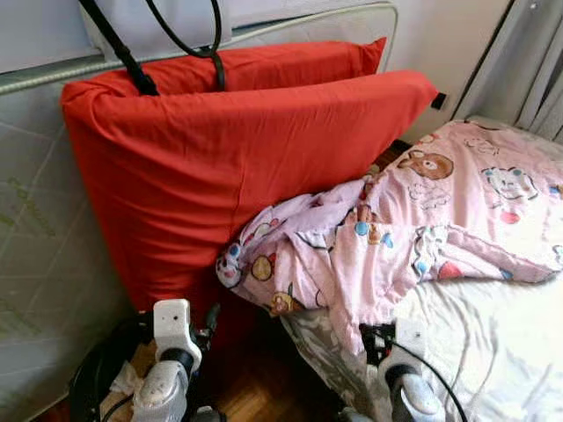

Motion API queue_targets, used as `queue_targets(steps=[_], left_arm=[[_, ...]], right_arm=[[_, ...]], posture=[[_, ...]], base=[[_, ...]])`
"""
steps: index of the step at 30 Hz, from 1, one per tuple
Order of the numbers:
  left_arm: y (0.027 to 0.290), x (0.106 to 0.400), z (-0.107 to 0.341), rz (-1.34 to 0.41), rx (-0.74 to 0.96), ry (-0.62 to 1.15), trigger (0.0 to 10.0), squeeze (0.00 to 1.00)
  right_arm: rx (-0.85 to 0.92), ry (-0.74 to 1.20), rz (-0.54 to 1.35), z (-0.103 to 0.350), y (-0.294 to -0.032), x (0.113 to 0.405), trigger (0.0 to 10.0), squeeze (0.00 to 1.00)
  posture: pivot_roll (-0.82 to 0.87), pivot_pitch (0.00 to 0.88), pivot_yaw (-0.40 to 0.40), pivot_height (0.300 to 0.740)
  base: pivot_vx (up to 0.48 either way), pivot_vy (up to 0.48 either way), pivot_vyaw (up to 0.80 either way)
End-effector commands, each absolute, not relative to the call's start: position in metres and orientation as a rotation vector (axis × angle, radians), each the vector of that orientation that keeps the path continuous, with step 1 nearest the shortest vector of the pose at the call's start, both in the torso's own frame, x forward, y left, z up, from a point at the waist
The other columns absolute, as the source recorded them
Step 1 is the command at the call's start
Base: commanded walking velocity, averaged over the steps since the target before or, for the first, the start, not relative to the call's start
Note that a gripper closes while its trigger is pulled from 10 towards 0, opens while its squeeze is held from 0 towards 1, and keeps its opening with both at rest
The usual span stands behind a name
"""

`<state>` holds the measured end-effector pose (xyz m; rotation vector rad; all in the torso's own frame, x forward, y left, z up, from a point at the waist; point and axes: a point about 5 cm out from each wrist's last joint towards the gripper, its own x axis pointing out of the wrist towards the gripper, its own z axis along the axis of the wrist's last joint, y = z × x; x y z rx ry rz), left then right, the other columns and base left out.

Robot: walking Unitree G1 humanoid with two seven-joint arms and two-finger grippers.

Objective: Clean up the room

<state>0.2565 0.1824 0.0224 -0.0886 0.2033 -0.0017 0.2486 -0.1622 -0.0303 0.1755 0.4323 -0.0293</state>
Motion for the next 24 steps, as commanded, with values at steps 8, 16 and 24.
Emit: queue_targets(steps=[8, 16, 24], left_arm=[[0.182, 0.257, 0.022, -0.003, -0.088, 0.210, 10.0, 0.00], [0.182, 0.258, 0.021, -0.006, -0.085, 0.211, 10.0, 0.00], [0.182, 0.259, 0.021, -0.010, -0.085, 0.210, 10.0, 0.00]], right_arm=[[0.180, 0.474, -0.030, -0.038, -0.167, 0.241, 10.0, 0.00], [0.171, 0.493, 0.016, -0.040, -0.158, 0.240, 10.0, 0.00], [0.162, 0.479, 0.055, -0.040, -0.156, 0.239, 10.0, 0.00]], posture=[[-0.02, 0.013, -0.043, 0.624], [-0.02, 0.003, -0.041, 0.624], [-0.02, 0.000, -0.040, 0.624]], base=[[0.000, 0.000, 0.00], [0.000, 0.000, 0.00], [0.000, 0.000, 0.50]])
